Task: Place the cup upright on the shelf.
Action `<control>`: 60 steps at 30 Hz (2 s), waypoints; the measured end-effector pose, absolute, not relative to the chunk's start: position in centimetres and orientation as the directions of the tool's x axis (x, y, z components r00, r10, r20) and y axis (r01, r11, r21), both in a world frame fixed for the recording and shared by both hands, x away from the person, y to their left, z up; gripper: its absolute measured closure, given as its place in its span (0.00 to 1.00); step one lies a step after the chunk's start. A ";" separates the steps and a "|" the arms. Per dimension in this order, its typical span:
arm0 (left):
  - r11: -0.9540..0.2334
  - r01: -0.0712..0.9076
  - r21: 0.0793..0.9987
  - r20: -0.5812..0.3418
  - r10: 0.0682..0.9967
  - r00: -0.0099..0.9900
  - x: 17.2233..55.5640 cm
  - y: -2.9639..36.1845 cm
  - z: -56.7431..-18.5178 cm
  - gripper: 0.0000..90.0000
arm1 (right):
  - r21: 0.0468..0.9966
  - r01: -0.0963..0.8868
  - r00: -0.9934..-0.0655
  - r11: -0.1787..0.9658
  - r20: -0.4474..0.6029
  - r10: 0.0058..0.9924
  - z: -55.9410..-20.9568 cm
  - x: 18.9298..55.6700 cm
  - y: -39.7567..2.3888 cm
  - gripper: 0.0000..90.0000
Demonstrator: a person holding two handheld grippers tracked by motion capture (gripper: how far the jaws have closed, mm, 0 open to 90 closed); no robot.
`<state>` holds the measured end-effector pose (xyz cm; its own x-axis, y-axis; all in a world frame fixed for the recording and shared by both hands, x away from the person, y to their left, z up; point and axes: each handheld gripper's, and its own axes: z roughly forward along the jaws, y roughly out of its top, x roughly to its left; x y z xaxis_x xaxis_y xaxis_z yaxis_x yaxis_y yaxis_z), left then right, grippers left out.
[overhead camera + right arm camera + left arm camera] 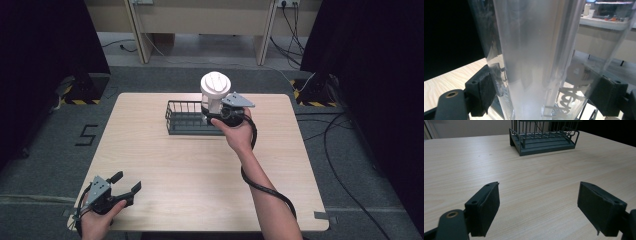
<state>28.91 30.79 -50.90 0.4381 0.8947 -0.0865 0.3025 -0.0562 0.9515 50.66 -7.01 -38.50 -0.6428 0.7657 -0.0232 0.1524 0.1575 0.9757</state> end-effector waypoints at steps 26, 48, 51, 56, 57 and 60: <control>-0.045 0.304 0.952 -0.098 0.893 0.439 29.0 30.9 -51.0 0.20 | 0.971 0.191 -0.611 0.146 0.001 0.791 -38.5 54.1 -5.4 0.20; -0.044 0.303 0.952 -0.100 0.890 0.444 29.1 30.8 -51.0 0.20 | 0.958 0.242 -0.587 0.153 0.019 0.809 -40.2 56.5 -3.8 0.20; -0.044 0.303 0.952 -0.100 0.890 0.444 29.1 30.8 -51.0 0.20 | 0.957 0.249 -0.585 0.151 0.024 0.810 -40.5 56.7 -3.6 0.20; -0.044 0.303 0.952 -0.101 0.890 0.446 29.1 30.8 -51.0 0.20 | 0.954 0.258 -0.582 0.155 0.026 0.813 -40.9 57.0 -3.3 0.20; -0.044 0.303 0.952 -0.101 0.889 0.446 29.1 30.8 -51.0 0.20 | 0.953 0.262 -0.581 0.153 0.029 0.813 -40.9 57.0 -3.3 0.20; -0.044 0.304 0.952 -0.102 0.889 0.447 29.1 30.8 -51.0 0.20 | 0.951 0.269 -0.579 0.153 0.033 0.815 -41.2 57.2 -3.2 0.20</control>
